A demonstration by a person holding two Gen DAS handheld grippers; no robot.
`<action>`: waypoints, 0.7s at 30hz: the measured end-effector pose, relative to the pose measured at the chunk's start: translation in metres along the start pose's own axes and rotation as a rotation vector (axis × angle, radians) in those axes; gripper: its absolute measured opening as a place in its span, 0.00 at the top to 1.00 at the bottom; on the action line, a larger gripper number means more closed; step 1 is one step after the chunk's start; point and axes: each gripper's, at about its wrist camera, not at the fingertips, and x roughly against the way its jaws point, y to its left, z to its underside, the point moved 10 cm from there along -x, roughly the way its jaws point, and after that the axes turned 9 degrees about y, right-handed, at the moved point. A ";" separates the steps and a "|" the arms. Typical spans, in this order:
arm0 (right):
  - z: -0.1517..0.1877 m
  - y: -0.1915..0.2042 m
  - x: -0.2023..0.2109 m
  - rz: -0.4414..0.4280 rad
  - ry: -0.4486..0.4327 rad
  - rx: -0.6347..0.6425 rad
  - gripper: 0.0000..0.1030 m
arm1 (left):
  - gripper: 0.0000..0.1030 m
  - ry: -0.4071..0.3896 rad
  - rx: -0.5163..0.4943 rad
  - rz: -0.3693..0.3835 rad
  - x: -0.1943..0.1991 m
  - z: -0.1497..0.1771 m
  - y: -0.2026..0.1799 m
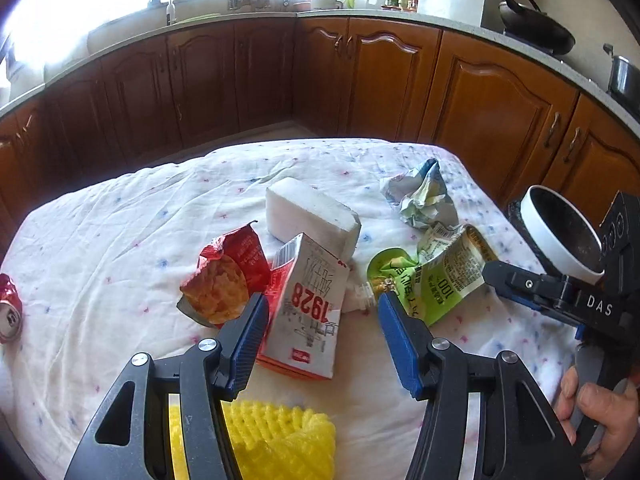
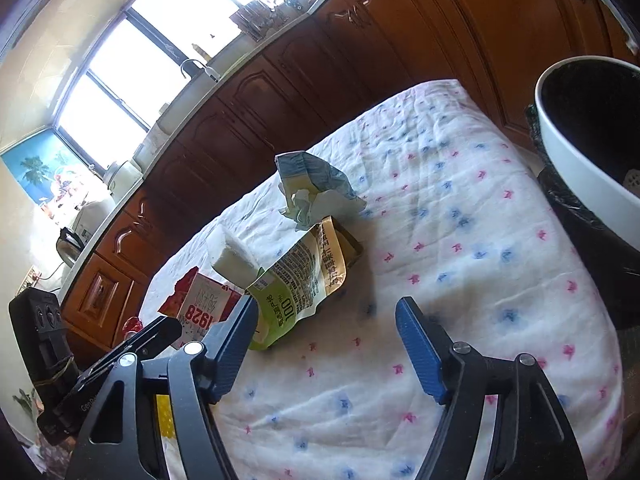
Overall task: Collect trash
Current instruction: 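Grasp the red-and-white milk carton with the left gripper while the right grasps the yellow-green pouch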
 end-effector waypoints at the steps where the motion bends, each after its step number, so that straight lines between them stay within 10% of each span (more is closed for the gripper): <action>1: -0.001 0.000 -0.005 -0.006 0.010 -0.010 0.32 | 0.45 0.006 -0.010 -0.003 -0.003 0.000 0.000; 6: -0.007 0.002 -0.018 -0.018 0.016 -0.038 0.42 | 0.42 0.063 -0.106 -0.068 -0.024 0.004 -0.007; 10: -0.008 0.003 -0.028 -0.023 0.040 -0.038 0.81 | 0.52 0.075 -0.138 -0.084 -0.034 0.005 -0.011; 21: -0.005 0.011 0.029 -0.037 -0.069 0.025 0.93 | 0.57 0.033 -0.150 0.085 -0.017 0.011 -0.047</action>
